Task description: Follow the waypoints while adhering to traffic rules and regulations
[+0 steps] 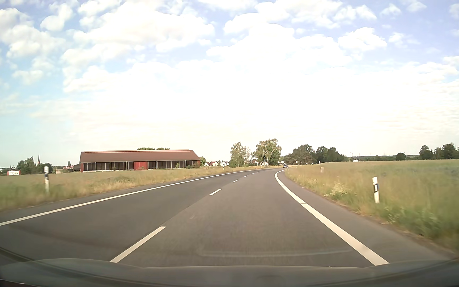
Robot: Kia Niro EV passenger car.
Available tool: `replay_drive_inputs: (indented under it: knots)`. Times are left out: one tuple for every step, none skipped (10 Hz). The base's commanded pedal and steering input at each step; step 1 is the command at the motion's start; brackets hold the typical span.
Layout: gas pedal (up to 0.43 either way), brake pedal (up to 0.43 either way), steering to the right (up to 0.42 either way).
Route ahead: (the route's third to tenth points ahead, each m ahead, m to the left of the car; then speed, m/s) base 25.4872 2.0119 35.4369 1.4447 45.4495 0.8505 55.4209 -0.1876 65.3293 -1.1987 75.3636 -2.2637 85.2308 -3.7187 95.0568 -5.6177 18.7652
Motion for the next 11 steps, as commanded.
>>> replay_drive_inputs:
  knots:
    - [0.067,0.03,0.011]
    - [0.067,0.03,0.011]
    - [0.067,0.03,0.011]
    - [0.067,0.03,0.012]
    - [0.067,0.03,0.012]
    - [0.067,0.03,0.012]
    - [0.067,0.03,0.013]
    - [0.067,0.024,0.013]
    - [0.059,0.03,0.014]
    - [0.059,0.03,0.014]
    - [0.047,0.03,0.014]
